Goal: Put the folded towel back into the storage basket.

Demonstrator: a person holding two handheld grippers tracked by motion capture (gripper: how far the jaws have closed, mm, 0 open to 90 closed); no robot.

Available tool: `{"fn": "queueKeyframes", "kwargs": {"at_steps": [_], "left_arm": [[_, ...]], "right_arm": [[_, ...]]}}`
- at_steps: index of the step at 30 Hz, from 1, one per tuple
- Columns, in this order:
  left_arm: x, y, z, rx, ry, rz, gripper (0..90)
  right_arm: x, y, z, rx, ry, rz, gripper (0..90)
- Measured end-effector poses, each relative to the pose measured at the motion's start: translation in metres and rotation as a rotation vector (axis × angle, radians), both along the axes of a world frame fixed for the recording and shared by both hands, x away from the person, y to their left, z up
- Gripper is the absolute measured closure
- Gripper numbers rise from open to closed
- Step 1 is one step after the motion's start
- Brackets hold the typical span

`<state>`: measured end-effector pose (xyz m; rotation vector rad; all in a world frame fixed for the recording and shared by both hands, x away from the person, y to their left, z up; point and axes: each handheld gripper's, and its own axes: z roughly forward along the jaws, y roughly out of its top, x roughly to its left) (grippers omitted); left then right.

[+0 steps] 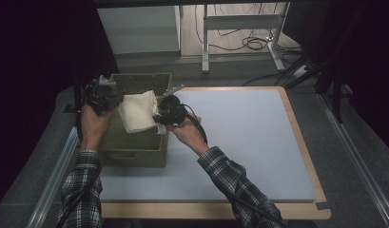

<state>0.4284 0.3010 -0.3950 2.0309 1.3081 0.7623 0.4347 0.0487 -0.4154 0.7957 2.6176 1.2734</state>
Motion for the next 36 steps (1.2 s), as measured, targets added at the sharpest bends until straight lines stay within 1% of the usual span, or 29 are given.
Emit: {"fn": "queueKeyframes", "kwargs": {"at_steps": [5, 8, 9, 10, 11, 12, 13, 14, 15, 17, 19, 21, 23, 27, 30, 32, 36], "left_arm": [[-0.002, 0.010, -0.014, 0.003, 0.028, 0.009, 81.1], [-0.002, 0.014, -0.020, 0.014, 0.044, 0.011, 81.2], [-0.001, 0.016, -0.022, 0.019, 0.049, 0.012, 81.1], [-0.001, 0.017, -0.024, 0.023, 0.055, 0.012, 81.1], [-0.001, 0.018, -0.025, 0.029, 0.059, 0.011, 81.1], [0.000, 0.019, -0.027, 0.038, 0.065, 0.011, 81.0], [0.000, 0.019, -0.027, 0.038, 0.065, 0.011, 81.0], [0.001, 0.020, -0.028, 0.037, 0.068, 0.009, 81.0], [0.001, 0.020, -0.028, 0.036, 0.070, 0.008, 81.0], [0.004, 0.021, -0.030, 0.040, 0.078, 0.001, 81.0], [0.006, 0.020, -0.031, 0.047, 0.082, -0.006, 80.9], [0.008, 0.019, -0.032, 0.052, 0.091, -0.012, 80.9], [0.010, 0.018, -0.034, 0.064, 0.102, -0.018, 80.9], [0.014, 0.015, -0.040, 0.095, 0.129, -0.034, 80.8], [0.016, 0.013, -0.045, 0.104, 0.146, -0.045, 80.6], [0.017, 0.013, -0.049, 0.107, 0.160, -0.050, 80.6], [0.020, 0.013, -0.055, 0.133, 0.185, -0.056, 80.3]], "right_arm": [[0.000, 0.015, -0.007, -0.046, 0.014, 0.010, 80.7], [-0.002, 0.024, -0.011, -0.078, 0.018, 0.018, 80.7], [-0.003, 0.030, -0.013, -0.102, 0.020, 0.025, 80.8], [-0.003, 0.030, -0.013, -0.102, 0.020, 0.025, 80.8], [-0.004, 0.034, -0.014, -0.115, 0.014, 0.033, 80.8], [-0.006, 0.040, -0.015, -0.141, 0.003, 0.049, 80.7], [-0.006, 0.040, -0.015, -0.141, 0.003, 0.049, 80.7], [-0.008, 0.045, -0.015, -0.160, 0.002, 0.065, 80.8], [-0.008, 0.045, -0.015, -0.160, 0.002, 0.065, 80.8], [-0.010, 0.051, -0.014, -0.182, 0.008, 0.076, 80.7], [-0.013, 0.059, -0.014, -0.212, 0.011, 0.098, 80.7], [-0.016, 0.066, -0.015, -0.236, 0.003, 0.115, 80.7], [-0.016, 0.068, -0.015, -0.241, 0.004, 0.118, 80.7], [-0.018, 0.077, -0.018, -0.272, 0.014, 0.133, 80.6], [-0.019, 0.083, -0.020, -0.300, 0.009, 0.150, 80.5], [-0.020, 0.087, -0.021, -0.310, 0.015, 0.154, 80.4], [-0.019, 0.095, -0.025, -0.338, 0.018, 0.163, 79.9]]}}
